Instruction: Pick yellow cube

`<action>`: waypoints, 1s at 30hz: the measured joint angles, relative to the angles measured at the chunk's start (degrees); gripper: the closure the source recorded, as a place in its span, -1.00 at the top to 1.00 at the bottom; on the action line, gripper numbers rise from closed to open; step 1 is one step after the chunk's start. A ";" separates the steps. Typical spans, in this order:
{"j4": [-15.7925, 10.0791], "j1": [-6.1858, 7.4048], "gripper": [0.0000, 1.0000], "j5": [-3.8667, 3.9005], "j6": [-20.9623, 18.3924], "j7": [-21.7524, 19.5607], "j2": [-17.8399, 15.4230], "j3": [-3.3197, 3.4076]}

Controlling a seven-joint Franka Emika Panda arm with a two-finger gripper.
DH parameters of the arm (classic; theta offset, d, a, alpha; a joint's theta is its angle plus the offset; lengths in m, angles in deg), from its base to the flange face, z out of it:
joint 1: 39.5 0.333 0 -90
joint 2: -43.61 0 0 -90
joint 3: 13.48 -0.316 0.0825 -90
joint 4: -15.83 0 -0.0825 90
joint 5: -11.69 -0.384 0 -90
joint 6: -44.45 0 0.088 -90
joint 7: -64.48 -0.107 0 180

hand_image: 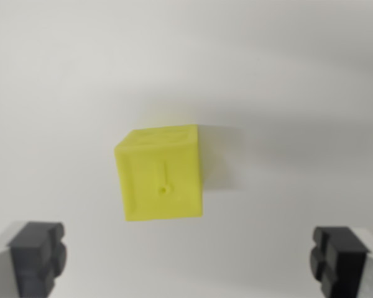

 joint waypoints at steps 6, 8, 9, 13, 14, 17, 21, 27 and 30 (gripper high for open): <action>-0.94 0.33 1.00 0.13 2.20 0.76 1.29 0.00; -1.24 0.44 1.00 0.17 2.93 1.00 1.76 0.00; -1.37 0.49 1.00 0.20 3.29 1.13 1.98 0.00; -1.90 0.71 1.00 0.29 4.75 1.62 2.94 0.00; -2.02 0.77 1.00 0.32 5.11 1.73 3.18 0.00; -2.38 0.93 1.00 0.40 6.21 2.09 3.93 0.00; -2.82 1.16 1.00 0.52 7.66 2.56 4.98 0.00; -3.37 1.49 1.00 0.72 9.82 3.21 6.62 0.00; -3.59 1.66 1.00 0.85 10.89 3.54 7.46 0.00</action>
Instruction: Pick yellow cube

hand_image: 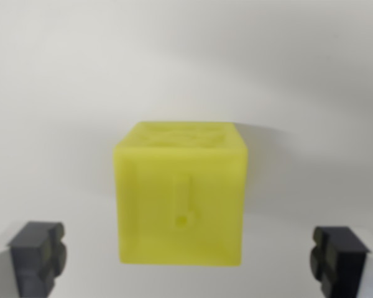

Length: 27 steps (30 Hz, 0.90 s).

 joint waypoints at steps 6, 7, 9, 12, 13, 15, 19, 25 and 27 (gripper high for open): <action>0.04 0.16 1.00 0.08 1.88 0.22 2.01 0.01; 0.10 0.16 1.00 0.09 2.18 0.23 2.37 0.01; 0.24 0.17 1.00 0.13 2.79 0.25 3.09 0.01; 0.45 0.19 1.00 0.18 3.67 0.27 4.20 0.01; 0.53 0.20 1.00 0.20 3.95 0.28 4.57 0.01; 0.69 0.21 1.00 0.24 4.54 0.29 5.34 0.01; 1.06 0.24 1.00 0.32 5.67 0.31 6.84 0.01; 1.42 0.27 1.00 0.45 6.72 0.35 8.25 0.02; 1.43 0.28 -1.00 0.48 6.75 0.36 8.27 0.01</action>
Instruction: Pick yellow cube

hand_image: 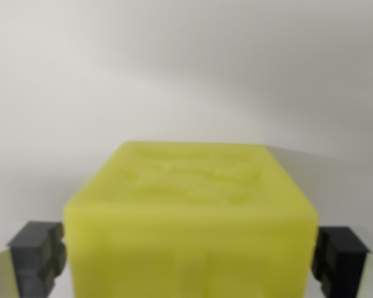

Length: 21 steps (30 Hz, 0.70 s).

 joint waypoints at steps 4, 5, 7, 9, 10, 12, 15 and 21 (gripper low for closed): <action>-0.12 0.00 -1.00 0.00 -0.23 0.00 -0.35 0.00; -0.20 0.00 -1.00 0.00 -0.42 0.00 -0.63 0.00; -0.41 0.00 -1.00 0.00 -0.92 0.02 -1.34 0.00; -0.62 0.00 -1.00 0.00 -1.47 0.05 -2.13 0.00; -0.73 0.00 -1.00 0.00 -1.75 0.06 -2.51 0.00; -0.95 0.00 -1.00 -0.01 -2.31 0.08 -3.27 0.00; -1.22 0.01 -1.00 -0.04 -3.16 0.10 -4.40 0.00; -1.72 0.03 -1.00 -0.10 -4.92 0.16 -6.67 0.00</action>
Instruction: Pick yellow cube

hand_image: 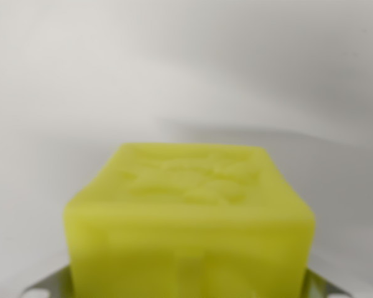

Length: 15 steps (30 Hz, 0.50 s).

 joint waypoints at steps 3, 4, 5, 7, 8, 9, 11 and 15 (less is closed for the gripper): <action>-0.21 0.00 -1.00 -0.03 -0.90 0.02 -1.10 0.00; -0.27 0.01 -1.00 -0.04 -1.20 0.03 -1.47 0.00; -0.33 0.01 -1.00 -0.05 -1.50 0.04 -1.84 0.00; -0.45 0.01 -1.00 -0.07 -2.12 0.05 -2.57 0.00; -0.50 0.01 -1.00 -0.07 -2.43 0.06 -2.93 0.00; -0.55 0.02 -1.00 -0.08 -2.74 0.06 -3.29 0.00; -0.65 0.02 -1.00 -0.10 -3.37 0.08 -4.00 0.00; -0.80 0.02 -1.00 -0.13 -4.63 0.10 -5.41 0.00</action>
